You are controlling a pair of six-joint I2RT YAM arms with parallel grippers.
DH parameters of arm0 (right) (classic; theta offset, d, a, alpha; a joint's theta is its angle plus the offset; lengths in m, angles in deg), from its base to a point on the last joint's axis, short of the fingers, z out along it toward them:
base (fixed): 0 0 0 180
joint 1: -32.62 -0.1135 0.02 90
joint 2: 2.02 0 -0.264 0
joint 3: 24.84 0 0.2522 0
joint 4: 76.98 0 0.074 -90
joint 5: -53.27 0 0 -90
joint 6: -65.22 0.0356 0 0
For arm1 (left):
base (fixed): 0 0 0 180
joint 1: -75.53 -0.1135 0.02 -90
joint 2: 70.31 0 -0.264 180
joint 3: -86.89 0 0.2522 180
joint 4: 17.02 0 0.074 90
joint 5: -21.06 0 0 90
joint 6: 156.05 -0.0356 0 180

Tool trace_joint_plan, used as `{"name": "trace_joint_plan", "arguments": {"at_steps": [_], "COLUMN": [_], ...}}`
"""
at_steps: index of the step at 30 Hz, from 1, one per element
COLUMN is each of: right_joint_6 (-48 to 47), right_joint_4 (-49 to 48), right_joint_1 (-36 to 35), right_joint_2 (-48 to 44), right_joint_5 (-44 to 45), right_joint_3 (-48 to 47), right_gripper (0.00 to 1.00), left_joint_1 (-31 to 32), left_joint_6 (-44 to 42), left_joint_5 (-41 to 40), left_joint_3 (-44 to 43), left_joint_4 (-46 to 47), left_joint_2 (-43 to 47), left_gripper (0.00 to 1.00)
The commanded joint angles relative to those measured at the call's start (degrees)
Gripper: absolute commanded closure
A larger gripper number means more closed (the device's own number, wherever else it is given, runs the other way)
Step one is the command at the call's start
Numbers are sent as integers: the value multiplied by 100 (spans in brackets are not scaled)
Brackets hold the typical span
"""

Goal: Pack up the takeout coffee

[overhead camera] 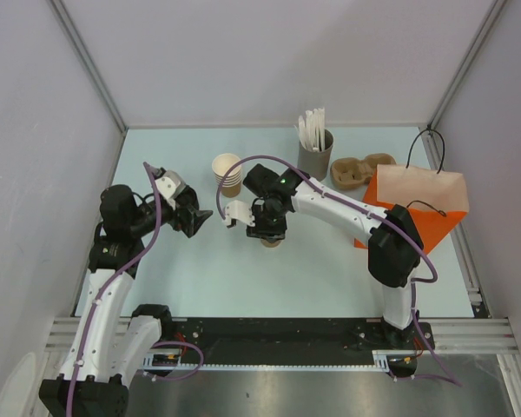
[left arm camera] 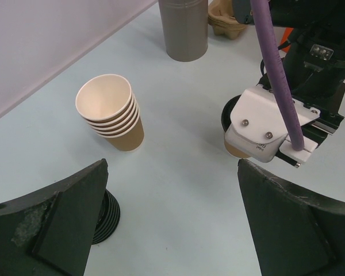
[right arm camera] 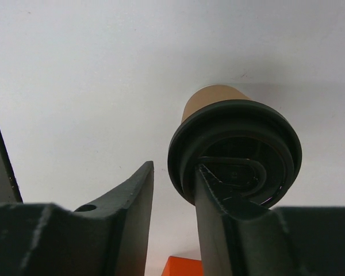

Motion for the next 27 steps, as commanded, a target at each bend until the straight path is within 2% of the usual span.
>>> {"name": "trace_joint_plan", "arguments": {"at_steps": [1,5,20,24,27], "right_joint_6": [-35,-35,-8,106,316], "right_joint_4": [-132,-149,-149,-281,-457], "right_joint_1": [23,23,23,215,645], "right_joint_2": [-215,-338,-909,-1277,-1480], "right_joint_5": [24,33,50,68,-72], "right_joint_3": [31,31,39,39,22], "right_gripper": [59,55,54,41,25], "left_joint_1": [-39,-40,-40,-31,22], "left_joint_6": [-175,-175,-193,-298,-342], "left_joint_5": [186,195,282,414,520], "left_joint_3": [-12,-12,6,-47,-187], "left_joint_4": [111,111,128,-3,-126], "left_joint_2": [-7,-7,-59,-191,-384], "left_gripper": [1,1,0,0,1]}}
